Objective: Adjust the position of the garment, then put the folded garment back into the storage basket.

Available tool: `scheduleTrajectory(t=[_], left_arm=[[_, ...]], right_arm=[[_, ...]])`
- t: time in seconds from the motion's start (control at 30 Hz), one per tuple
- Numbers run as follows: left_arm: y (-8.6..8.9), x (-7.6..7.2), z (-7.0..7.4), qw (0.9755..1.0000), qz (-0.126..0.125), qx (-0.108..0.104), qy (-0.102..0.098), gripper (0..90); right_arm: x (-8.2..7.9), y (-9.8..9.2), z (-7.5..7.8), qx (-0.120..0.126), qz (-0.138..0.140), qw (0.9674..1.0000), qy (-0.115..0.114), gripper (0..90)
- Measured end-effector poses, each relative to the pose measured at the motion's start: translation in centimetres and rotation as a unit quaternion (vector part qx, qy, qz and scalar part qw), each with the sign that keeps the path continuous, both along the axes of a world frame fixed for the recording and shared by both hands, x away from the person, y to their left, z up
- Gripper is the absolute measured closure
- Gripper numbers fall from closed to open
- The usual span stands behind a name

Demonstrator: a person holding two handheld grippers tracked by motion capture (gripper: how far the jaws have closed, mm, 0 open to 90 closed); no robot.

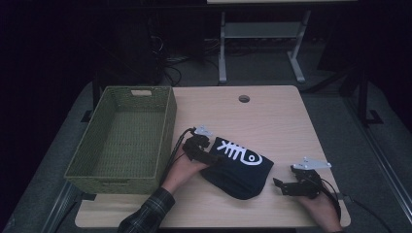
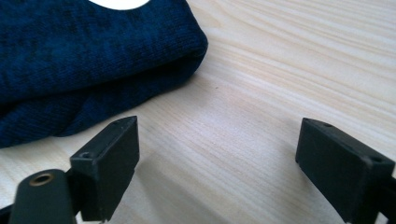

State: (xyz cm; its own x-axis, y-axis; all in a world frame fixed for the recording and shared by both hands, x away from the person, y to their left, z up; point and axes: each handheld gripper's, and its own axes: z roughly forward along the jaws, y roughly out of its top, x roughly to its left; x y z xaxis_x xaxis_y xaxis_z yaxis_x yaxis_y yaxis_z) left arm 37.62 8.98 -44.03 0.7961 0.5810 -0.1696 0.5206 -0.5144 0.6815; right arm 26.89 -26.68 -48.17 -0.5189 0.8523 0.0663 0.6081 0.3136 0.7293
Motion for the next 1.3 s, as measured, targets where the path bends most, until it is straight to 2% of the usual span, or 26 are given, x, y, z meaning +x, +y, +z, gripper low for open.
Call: scheduleTrajectory(t=[0.1, 0.23, 0.27, 0.33, 0.4, 0.5, 0.73, 0.87, 1.1, 1.23, 1.3], left_arm=[[0.2, 0.3, -0.4, 0.9999, 0.007, -0.001, 0.008, 14.5], [-0.3, 0.5, -1.3, 0.9998, 0.002, 0.014, 0.016, 14.4], [-0.3, 0.6, -1.4, 0.9995, -0.004, 0.025, 0.020, 14.4], [-0.4, 0.6, -1.8, 0.9995, 0.002, 0.022, 0.022, 14.5], [-0.4, 0.7, -1.9, 0.9991, -0.003, 0.033, 0.025, 14.5], [-0.4, 0.7, -2.2, 0.9990, -0.004, 0.032, 0.033, 14.5], [-0.4, 0.5, -2.1, 0.9988, -0.001, 0.036, 0.032, 16.7], [-0.4, 0.5, -2.0, 0.9987, -0.011, 0.031, 0.040, 27.4], [-0.4, 0.5, -1.8, 0.9981, -0.013, 0.029, 0.053, 40.2], [-0.3, 0.6, -1.8, 0.9978, -0.013, 0.026, 0.059, 51.8], [-0.1, 0.8, -1.8, 0.9971, -0.013, 0.016, 0.073, 58.6]], right_arm=[[0.1, -0.1, 0.0, 0.001, -0.001, 1.0000, 0.001, 13.2], [0.1, 0.0, 0.0, -0.004, 0.002, 1.0000, -0.001, 12.2], [0.1, 0.1, 0.0, -0.006, 0.003, 1.0000, 0.000, 11.9], [0.1, 0.2, 0.0, -0.015, 0.004, 0.9999, -0.002, 11.3], [0.1, 0.4, -0.1, -0.021, 0.006, 0.9998, -0.003, 10.5], [0.1, 0.4, -0.1, -0.020, 0.007, 0.9998, -0.002, 10.5], [0.1, 0.4, -0.1, -0.021, 0.010, 0.9997, -0.003, 10.3], [0.1, 0.4, -0.1, -0.021, 0.012, 0.9997, -0.004, 10.3], [0.1, 0.4, -0.1, -0.021, 0.012, 0.9997, -0.004, 10.3], [0.1, 0.4, -0.1, -0.021, 0.013, 0.9997, -0.004, 10.3], [0.1, 0.4, -0.1, -0.021, 0.013, 0.9997, -0.004, 10.4]])
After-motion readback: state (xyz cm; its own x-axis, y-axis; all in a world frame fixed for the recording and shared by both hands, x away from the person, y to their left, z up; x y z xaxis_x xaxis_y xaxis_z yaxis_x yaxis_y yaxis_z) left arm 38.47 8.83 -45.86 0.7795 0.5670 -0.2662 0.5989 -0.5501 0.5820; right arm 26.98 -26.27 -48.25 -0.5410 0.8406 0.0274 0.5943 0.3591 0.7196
